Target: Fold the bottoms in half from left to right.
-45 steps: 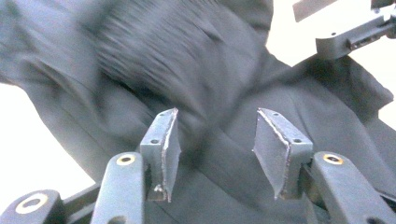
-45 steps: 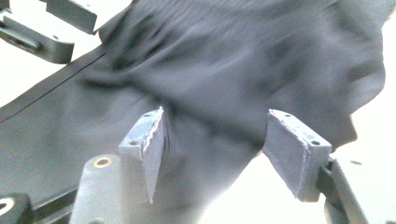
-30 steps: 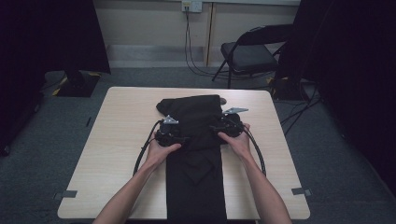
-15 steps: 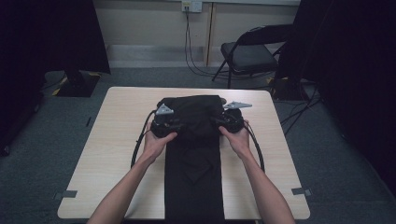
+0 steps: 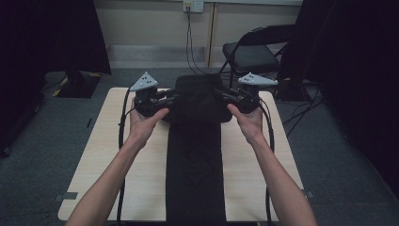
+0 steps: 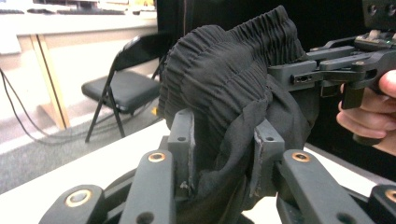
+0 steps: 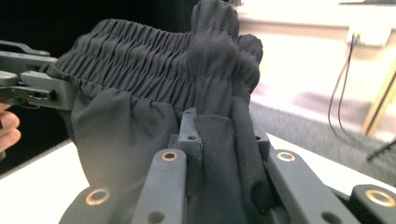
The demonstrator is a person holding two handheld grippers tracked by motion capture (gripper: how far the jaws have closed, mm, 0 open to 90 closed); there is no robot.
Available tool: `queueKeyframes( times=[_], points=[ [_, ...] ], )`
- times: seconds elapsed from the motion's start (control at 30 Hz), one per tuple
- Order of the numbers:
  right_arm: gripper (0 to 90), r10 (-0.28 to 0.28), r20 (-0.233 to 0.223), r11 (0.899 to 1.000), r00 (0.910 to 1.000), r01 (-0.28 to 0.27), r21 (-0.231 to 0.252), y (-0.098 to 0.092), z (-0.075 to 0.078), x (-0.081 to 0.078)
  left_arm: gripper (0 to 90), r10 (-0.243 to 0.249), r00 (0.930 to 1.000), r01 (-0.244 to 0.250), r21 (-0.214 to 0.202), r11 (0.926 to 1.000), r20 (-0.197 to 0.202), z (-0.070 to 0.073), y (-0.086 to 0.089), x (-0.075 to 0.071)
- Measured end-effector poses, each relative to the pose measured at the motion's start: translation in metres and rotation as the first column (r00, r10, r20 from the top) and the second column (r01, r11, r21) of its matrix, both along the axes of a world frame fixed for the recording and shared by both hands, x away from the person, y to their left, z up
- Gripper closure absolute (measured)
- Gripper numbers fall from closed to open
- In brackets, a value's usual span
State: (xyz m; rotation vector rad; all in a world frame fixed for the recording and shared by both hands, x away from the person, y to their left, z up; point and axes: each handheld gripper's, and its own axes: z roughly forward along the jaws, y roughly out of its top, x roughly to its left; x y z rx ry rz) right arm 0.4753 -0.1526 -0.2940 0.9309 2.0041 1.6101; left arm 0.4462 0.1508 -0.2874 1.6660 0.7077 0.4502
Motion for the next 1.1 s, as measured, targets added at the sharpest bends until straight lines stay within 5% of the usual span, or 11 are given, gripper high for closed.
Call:
queueKeyframes(
  times=[0.17, 0.37, 0.5, 0.63, 0.67, 0.73, 0.83, 0.87, 0.93, 1.03, 1.1],
  points=[
    [75.7, 0.048, 0.043, 0.999, 0.9979, -0.049, 0.013, -0.005, 0.012, -0.032, 67.1, -0.044, 0.9984, 0.043, 0.029, 0.9987, 0.036, 0.008, 0.001, -0.036],
    [75.6, 0.09, -0.03, 0.994, 0.9955, -0.091, -0.052, -0.011, -0.028, -0.072, 66.8, -0.118, 0.9882, 0.124, 0.053, 0.9909, -0.097, -0.049, 0.002, -0.067],
    [75.3, 0.108, -0.137, 0.99, 0.9846, -0.12, -0.077, -0.018, -0.077, -0.099, 66.7, -0.158, 0.9587, 0.186, 0.098, 0.9778, -0.236, -0.1, -0.001, -0.081],
    [74.6, 0.118, -0.271, 0.977, 0.9554, -0.16, -0.139, -0.02, -0.13, -0.122, 66.4, -0.194, 0.9192, 0.268, 0.183, 0.9459, -0.343, -0.141, -0.008, -0.095],
    [74.6, 0.117, -0.283, 0.974, 0.952, -0.166, -0.157, -0.02, -0.138, -0.125, 66.3, -0.198, 0.9034, 0.297, 0.221, 0.9289, -0.38, -0.15, -0.012, -0.099],
    [74.5, 0.123, -0.344, 0.966, 0.9309, -0.192, -0.175, -0.019, -0.159, -0.129, 66.2, -0.194, 0.8917, 0.32, 0.267, 0.909, -0.409, -0.172, -0.017, -0.104],
    [74.5, 0.112, -0.391, 0.951, 0.9137, -0.213, -0.226, -0.014, -0.184, -0.13, 66.7, -0.165, 0.8733, 0.296, 0.23, 0.927, -0.458, -0.195, -0.014, -0.095],
    [74.6, 0.11, -0.381, 0.945, 0.9181, -0.215, -0.247, -0.013, -0.188, -0.128, 67.0, -0.161, 0.8779, 0.294, 0.242, 0.9248, -0.451, -0.195, -0.014, -0.093],
    [74.8, 0.105, -0.369, 0.944, 0.9234, -0.209, -0.254, -0.013, -0.19, -0.123, 66.8, -0.121, 0.9044, 0.26, 0.303, 0.9171, -0.409, -0.198, -0.016, -0.083],
    [74.8, 0.085, -0.371, 0.949, 0.9249, -0.188, -0.251, -0.011, -0.197, -0.104, 66.3, -0.069, 0.9123, 0.2, 0.294, 0.9345, -0.404, -0.205, -0.014, -0.065],
    [74.7, 0.063, -0.353, 0.954, 0.9335, -0.16, -0.252, -0.009, -0.199, -0.088, 66.3, -0.041, 0.9196, 0.173, 0.308, 0.9357, -0.391, -0.205, -0.015, -0.052]
  ],
)
